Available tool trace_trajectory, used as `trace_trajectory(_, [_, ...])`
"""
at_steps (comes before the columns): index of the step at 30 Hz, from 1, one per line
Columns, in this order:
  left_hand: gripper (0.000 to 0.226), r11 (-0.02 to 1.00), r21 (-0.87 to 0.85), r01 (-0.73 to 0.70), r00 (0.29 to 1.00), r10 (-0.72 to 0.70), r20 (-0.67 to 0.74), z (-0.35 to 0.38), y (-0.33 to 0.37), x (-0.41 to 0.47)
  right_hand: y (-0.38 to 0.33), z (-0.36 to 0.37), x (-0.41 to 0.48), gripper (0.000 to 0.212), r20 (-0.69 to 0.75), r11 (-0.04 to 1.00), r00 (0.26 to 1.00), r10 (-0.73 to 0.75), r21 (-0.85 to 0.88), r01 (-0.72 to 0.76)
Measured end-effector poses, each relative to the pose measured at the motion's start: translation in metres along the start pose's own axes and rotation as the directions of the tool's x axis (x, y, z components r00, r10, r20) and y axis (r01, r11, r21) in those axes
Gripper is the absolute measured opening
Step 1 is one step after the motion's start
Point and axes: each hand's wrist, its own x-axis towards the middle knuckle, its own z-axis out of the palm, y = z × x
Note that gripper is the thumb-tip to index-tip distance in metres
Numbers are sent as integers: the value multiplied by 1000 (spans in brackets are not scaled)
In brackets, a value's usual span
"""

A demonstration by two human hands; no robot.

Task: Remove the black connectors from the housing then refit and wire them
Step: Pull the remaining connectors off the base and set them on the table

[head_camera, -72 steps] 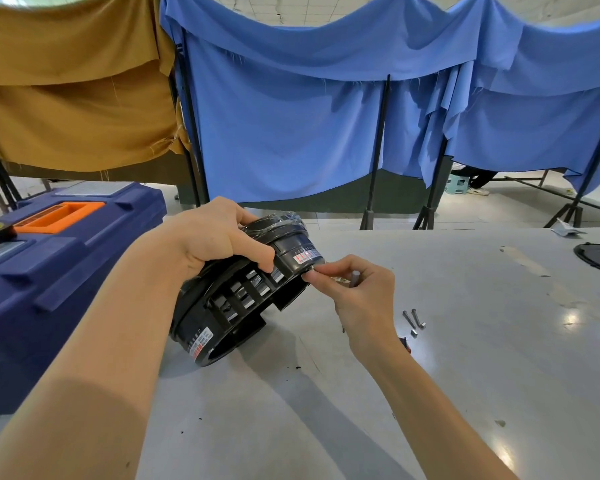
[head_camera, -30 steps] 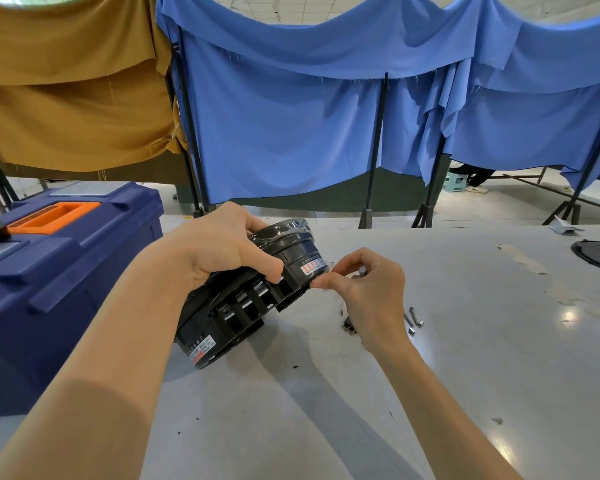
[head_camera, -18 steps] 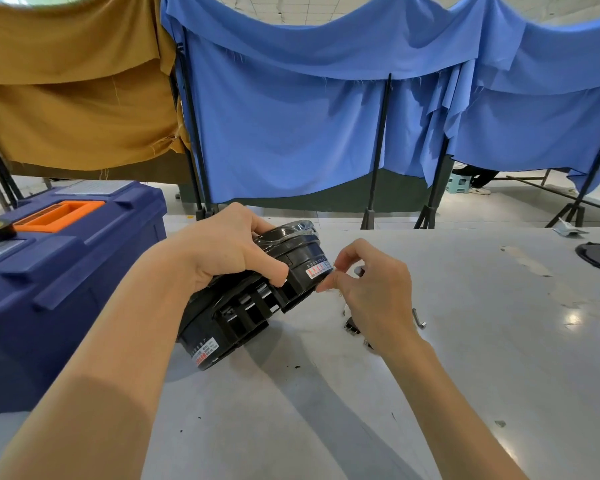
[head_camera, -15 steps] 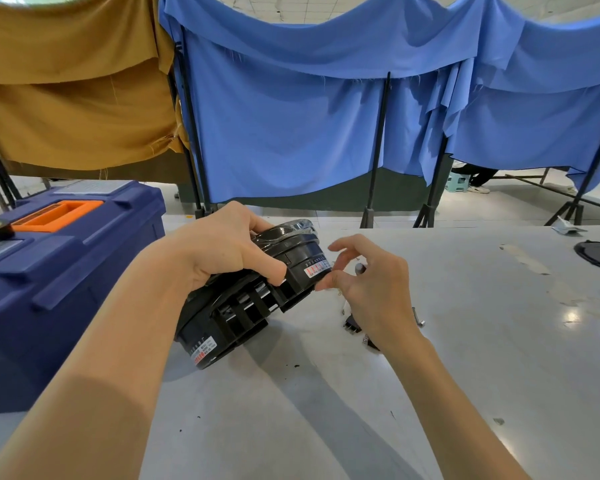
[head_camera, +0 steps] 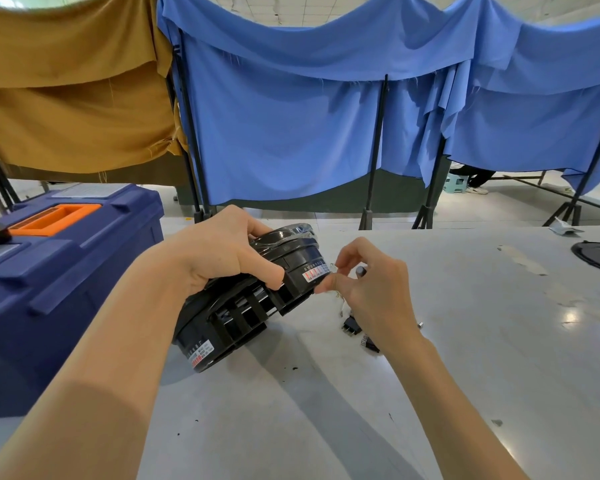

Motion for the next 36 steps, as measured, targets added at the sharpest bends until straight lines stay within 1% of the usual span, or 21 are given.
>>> trace_trajectory(3, [43,1000,19,4,1000,-4,-2,0,0,-1,-3,-3,1,31,19,993,995,-96,-72,97])
trace_trajectory(5, [41,1000,19,5,1000,-5,3,-1,0,-1,-4,-1,0,25,17,987,989,-147,-64,148])
trace_trajectory(9, [35,1000,14,10,1000,-10,14,-2,-1,-3,-1,1,-2,17,40,990,989,-143,-11,143])
trace_trajectory(14, [36,1000,27,5,1000,-5,-2,-2,-2,-4,-2,4,-6,19,-12,961,962,-273,-38,272])
trace_trajectory(16, [35,1000,12,2,1000,-2,-4,-1,-2,-6,-3,7,-10,21,-37,956,957,-287,-74,283])
trace_trajectory(17, [34,1000,6,-3,1000,3,-3,0,-2,-7,-4,8,-13,21,-53,966,967,-249,-88,244])
trace_trajectory(18, [32,1000,4,-8,1000,8,-7,1,-2,-8,-6,8,-15,19,-73,981,982,-173,-98,166])
trace_trajectory(20, [30,1000,4,-20,1000,20,-23,4,-2,-9,-10,7,-16,14,-110,991,994,24,-125,-38])
trace_trajectory(21, [30,1000,10,-29,999,29,-33,7,-2,-10,-13,6,-15,16,-111,982,989,103,-146,-119])
trace_trajectory(23, [32,998,33,-50,997,51,-52,12,-2,-11,-17,0,-13,18,-50,960,975,218,-167,-223])
trace_trajectory(24, [31,997,42,-60,996,62,-59,16,-2,-12,-18,-3,-12,19,-5,955,966,258,-147,-256])
trace_trajectory(27, [23,994,68,-88,991,94,-93,27,-2,-12,-19,-9,-12,29,107,941,935,337,5,-339])
trace_trajectory(29, [21,989,120,-90,986,105,-127,34,-2,-11,-18,-11,-13,33,139,918,916,376,74,-389])
trace_trajectory(31, [19,982,165,-90,983,114,-146,42,-3,-10,-18,-11,-14,33,161,890,892,422,114,-442])
trace_trajectory(34, [21,959,268,-89,974,140,-177,54,-5,-9,-19,-10,-20,27,208,812,828,520,182,-555])
trace_trajectory(36, [25,940,332,-80,965,156,-209,63,-7,-8,-19,-11,-24,26,255,713,754,605,247,-656])
